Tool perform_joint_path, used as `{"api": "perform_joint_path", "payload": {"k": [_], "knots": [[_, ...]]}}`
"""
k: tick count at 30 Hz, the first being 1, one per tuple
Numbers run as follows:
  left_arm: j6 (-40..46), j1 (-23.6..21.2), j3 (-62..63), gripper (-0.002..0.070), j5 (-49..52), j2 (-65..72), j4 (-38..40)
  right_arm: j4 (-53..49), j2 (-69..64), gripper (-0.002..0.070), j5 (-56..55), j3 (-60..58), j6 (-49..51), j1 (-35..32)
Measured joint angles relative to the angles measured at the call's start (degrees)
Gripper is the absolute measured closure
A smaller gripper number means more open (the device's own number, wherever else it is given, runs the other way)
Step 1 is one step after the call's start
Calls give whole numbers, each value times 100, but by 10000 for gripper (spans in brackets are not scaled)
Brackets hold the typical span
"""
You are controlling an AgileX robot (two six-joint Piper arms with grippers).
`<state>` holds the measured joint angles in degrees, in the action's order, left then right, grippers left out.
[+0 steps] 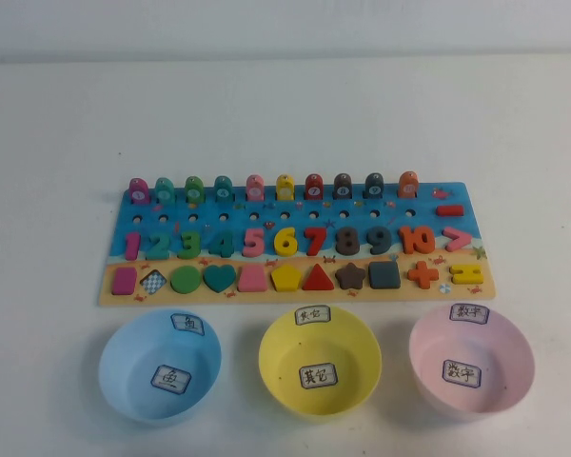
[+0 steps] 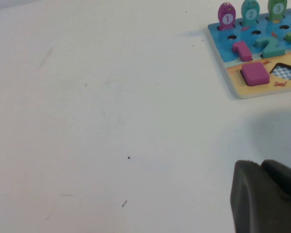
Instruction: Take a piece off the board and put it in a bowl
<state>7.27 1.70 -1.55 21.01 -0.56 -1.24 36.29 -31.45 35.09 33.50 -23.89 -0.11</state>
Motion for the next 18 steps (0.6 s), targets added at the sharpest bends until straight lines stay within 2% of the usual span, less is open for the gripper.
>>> {"api": "perform_joint_path", "payload": {"k": [4, 12, 15, 18], "knots": [[0, 0, 0, 680, 0, 0, 0, -298, -1158, 694, 547, 1121, -172, 11], [0, 0, 0, 680, 0, 0, 0, -857, -3722, 694, 2776, 3501, -404, 33], [0, 0, 0, 680, 0, 0, 0, -1202, -4463, 694, 3159, 4112, -295, 267], [0, 0, 0, 680, 0, 0, 0, -2050, -5080, 694, 3403, 4631, 124, 757]]}}
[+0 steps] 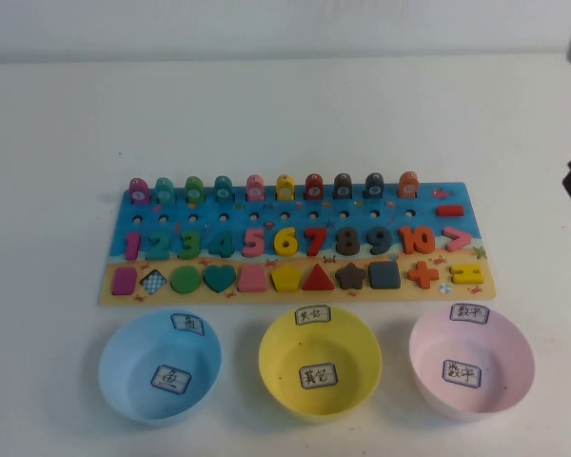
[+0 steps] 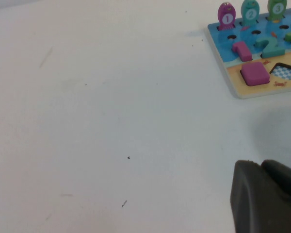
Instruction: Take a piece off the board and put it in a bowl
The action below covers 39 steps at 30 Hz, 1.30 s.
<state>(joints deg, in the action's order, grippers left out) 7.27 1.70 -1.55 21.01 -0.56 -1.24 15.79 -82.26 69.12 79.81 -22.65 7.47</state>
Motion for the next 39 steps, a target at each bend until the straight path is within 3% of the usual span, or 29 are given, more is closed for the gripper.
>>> {"api": "perform_joint_path", "payload": {"k": [6, 21, 25, 33, 39], "knots": [[0, 0, 0, 680, 0, 0, 0, -1246, -1183, 694, 161, 976, 726, 692], [0, 0, 0, 680, 0, 0, 0, -1356, -2735, 693, 150, 1430, 1127, 962], [0, 0, 0, 680, 0, 0, 0, -1293, -2927, 664, 142, 1454, 653, 983], [0, 0, 0, 680, 0, 0, 0, -1052, -3305, 418, 128, 1454, -1249, 1027], [0, 0, 0, 680, 0, 0, 0, -1214, -3338, 391, 95, 1458, -2559, 1027]]}}
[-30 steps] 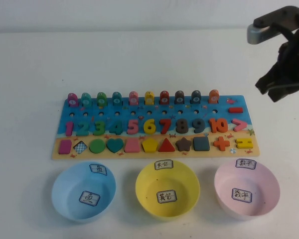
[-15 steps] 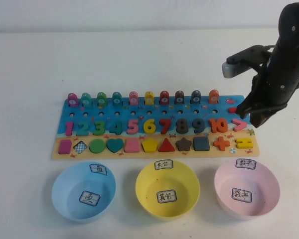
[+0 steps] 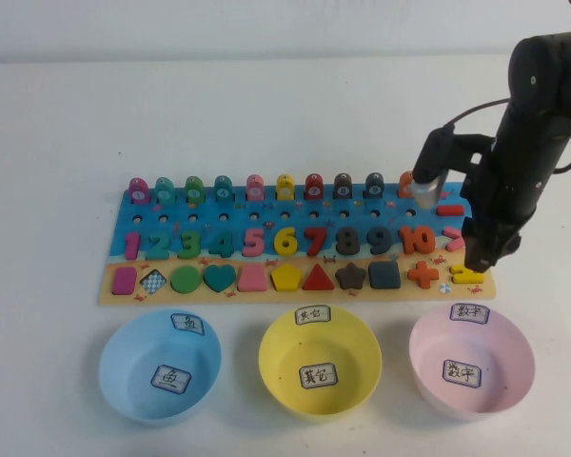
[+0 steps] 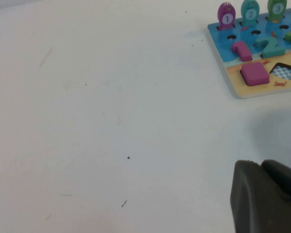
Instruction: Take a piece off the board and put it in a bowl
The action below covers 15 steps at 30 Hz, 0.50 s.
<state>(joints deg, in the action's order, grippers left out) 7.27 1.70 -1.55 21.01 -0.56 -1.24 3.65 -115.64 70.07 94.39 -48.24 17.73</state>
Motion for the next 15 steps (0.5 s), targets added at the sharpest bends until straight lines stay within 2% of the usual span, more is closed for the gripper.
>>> {"api": "perform_joint_path", "payload": {"k": [9, 15], "knots": [[0, -18, 0, 680, 0, 0, 0, -11, 0, 389, -253, 0, -1509, 0], [0, -10, 0, 680, 0, 0, 0, 143, -175, 389, -334, 9, -1978, 0]]}}
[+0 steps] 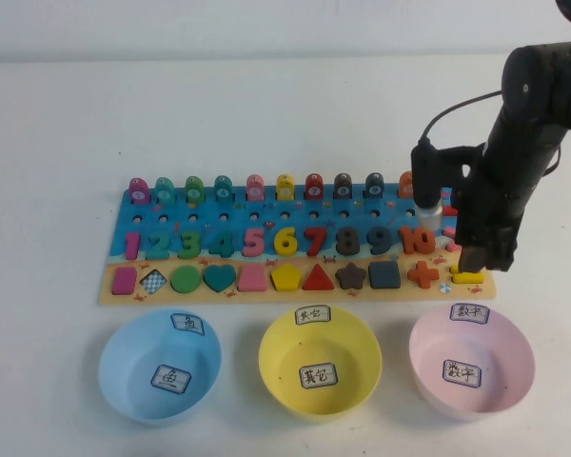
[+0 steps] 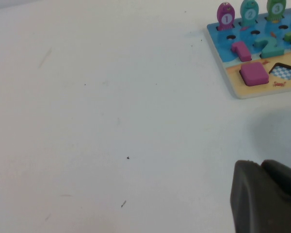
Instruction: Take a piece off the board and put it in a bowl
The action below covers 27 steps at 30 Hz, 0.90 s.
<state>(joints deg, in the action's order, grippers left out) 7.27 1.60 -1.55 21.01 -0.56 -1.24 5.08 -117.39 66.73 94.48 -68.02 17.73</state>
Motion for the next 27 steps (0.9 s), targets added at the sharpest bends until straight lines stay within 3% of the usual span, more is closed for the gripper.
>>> {"api": "perform_joint_path", "payload": {"k": [27], "knots": [[0, 0, 0, 680, -10, 0, 10, -183, -273, 436, -207, -223, -381, 0]]}}
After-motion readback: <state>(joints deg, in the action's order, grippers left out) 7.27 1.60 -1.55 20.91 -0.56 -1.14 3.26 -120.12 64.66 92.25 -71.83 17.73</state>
